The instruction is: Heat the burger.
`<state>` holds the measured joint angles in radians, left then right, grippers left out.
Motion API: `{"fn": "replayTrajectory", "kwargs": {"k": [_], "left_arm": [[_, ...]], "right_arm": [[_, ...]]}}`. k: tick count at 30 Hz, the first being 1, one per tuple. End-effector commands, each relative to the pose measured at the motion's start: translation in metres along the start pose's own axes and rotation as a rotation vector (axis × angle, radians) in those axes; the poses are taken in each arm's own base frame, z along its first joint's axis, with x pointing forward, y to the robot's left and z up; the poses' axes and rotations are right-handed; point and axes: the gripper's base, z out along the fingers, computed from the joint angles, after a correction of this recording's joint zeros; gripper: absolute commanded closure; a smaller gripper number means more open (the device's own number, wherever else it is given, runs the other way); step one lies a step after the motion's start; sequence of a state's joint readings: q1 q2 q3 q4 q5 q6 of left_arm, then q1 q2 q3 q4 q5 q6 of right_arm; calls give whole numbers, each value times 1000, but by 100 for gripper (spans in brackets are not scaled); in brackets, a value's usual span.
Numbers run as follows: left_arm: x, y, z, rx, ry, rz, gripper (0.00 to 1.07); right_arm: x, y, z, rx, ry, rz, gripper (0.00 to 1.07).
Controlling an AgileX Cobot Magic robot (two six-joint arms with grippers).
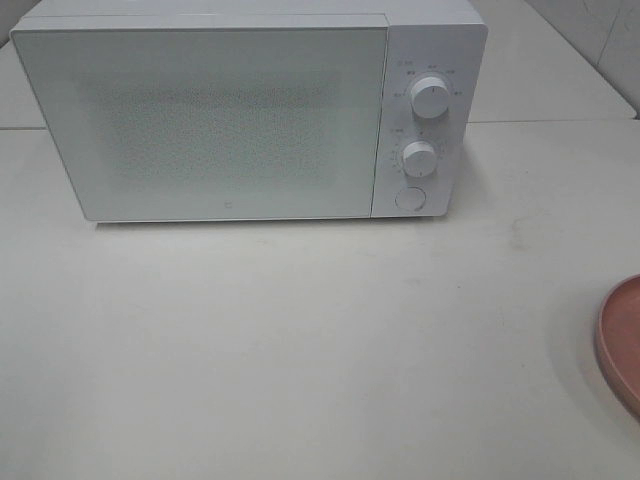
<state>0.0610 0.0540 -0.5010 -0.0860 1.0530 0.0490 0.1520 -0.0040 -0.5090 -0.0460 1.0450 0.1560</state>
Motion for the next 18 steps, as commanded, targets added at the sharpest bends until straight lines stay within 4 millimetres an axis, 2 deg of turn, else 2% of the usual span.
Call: {"fn": "replayTrajectory", "kwargs": {"k": [1,18], "left_arm": [[6,-1,-12,1,-104,-3,6],[6,-1,-11,-2,-98,-2,6]], "right_arm": [[2,0,-3,-1,-31,-5,32],[1,0,-3,0,-28,-5,32]]}}
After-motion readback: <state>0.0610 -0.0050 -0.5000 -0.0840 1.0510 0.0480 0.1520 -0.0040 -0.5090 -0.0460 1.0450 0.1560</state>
